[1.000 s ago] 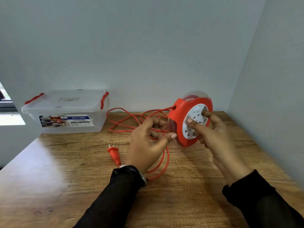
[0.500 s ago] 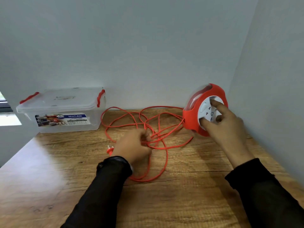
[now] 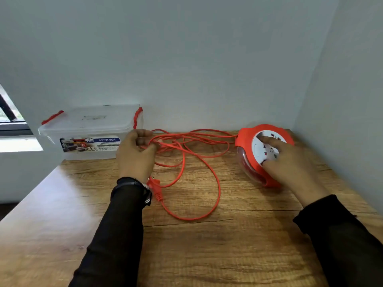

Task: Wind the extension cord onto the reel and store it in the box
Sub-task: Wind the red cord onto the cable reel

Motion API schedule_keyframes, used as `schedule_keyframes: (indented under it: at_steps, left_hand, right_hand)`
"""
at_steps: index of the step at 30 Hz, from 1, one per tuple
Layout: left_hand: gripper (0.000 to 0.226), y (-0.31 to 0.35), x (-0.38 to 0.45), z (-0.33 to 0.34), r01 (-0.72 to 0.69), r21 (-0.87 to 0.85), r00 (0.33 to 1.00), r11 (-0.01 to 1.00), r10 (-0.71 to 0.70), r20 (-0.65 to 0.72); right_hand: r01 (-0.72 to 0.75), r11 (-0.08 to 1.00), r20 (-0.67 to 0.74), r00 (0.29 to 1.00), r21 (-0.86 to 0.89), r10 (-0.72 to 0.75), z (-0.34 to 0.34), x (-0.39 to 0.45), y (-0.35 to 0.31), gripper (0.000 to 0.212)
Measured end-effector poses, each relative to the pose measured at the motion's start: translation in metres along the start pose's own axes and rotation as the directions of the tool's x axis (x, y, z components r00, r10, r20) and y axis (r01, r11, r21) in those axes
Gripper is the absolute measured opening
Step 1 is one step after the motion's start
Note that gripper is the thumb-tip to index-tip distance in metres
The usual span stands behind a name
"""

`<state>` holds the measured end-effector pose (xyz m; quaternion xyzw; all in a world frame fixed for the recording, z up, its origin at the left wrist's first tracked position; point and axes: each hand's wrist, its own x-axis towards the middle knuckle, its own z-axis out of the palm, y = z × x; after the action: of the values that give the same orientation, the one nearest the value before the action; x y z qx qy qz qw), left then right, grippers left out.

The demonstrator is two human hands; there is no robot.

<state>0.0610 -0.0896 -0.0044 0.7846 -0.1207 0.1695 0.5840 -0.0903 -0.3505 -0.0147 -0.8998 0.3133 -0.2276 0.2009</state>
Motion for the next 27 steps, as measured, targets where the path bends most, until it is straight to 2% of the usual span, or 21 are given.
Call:
schedule_keyframes:
  at_steps: [3,5,8,10,12,15,17,20,22,24,25,27]
  left_hand:
    - [0.031,0.001,0.002,-0.003,0.065,-0.034,0.997,0.997,-0.067,-0.041]
    - [0.036,0.005,-0.001,-0.003,0.098,-0.055,0.995,0.994,-0.098,0.007]
    - [0.03,0.013,-0.009,0.002,0.043,0.07,0.992,0.997,-0.051,0.117]
    - [0.03,0.02,-0.017,0.009,-0.05,0.159,0.991,0.986,0.03,0.127]
    - [0.027,0.026,-0.024,0.016,-0.207,0.169,0.976,0.964,0.191,0.106]
    - [0.019,0.038,-0.043,0.027,-0.427,0.017,0.897,0.904,0.421,0.134]
    - [0.013,0.049,-0.064,0.035,-0.463,-0.092,0.85,0.881,0.471,0.234]
    - [0.012,0.047,-0.084,0.051,-0.407,0.008,0.829,0.913,0.366,0.422]
    - [0.019,0.041,-0.086,0.06,-0.266,0.091,0.839,0.96,0.184,0.512]
    - [0.031,0.037,-0.089,0.066,-0.022,-0.008,0.82,1.0,0.022,0.572]
    - [0.034,0.037,-0.091,0.069,0.079,-0.088,0.814,0.993,-0.014,0.58]
    - [0.028,0.036,-0.093,0.074,0.188,-0.224,0.845,0.956,-0.041,0.534]
  right_hand:
    - [0.01,1.0,0.029,1.0,-0.02,-0.01,0.002,0.0,-0.001,0.054]
    - [0.03,0.999,0.039,0.999,-0.037,-0.029,0.003,-0.002,-0.003,0.057]
    - [0.07,0.996,0.018,0.997,-0.054,-0.069,0.004,-0.004,-0.007,0.059]
    - [0.097,0.992,0.019,0.995,-0.082,-0.096,0.004,-0.007,-0.011,0.063]
    - [0.124,0.988,-0.001,0.992,-0.089,-0.124,0.004,-0.009,-0.016,0.064]
    - [0.164,0.983,-0.043,0.985,-0.08,-0.168,0.004,-0.013,-0.022,0.063]
    - [0.19,0.98,-0.079,0.978,-0.058,-0.195,0.005,-0.015,-0.025,0.065]
    - [0.228,0.973,-0.152,0.963,0.024,-0.222,0.003,-0.018,-0.029,0.065]
    - [0.239,0.965,-0.195,0.957,0.112,-0.214,0.002,-0.021,-0.032,0.064]
    - [0.253,0.952,-0.219,0.952,0.17,-0.213,0.002,-0.024,-0.035,0.065]
    - [0.257,0.948,-0.227,0.95,0.19,-0.213,0.003,-0.026,-0.038,0.066]
    - [0.269,0.936,-0.245,0.946,0.228,-0.213,0.004,-0.03,-0.042,0.066]
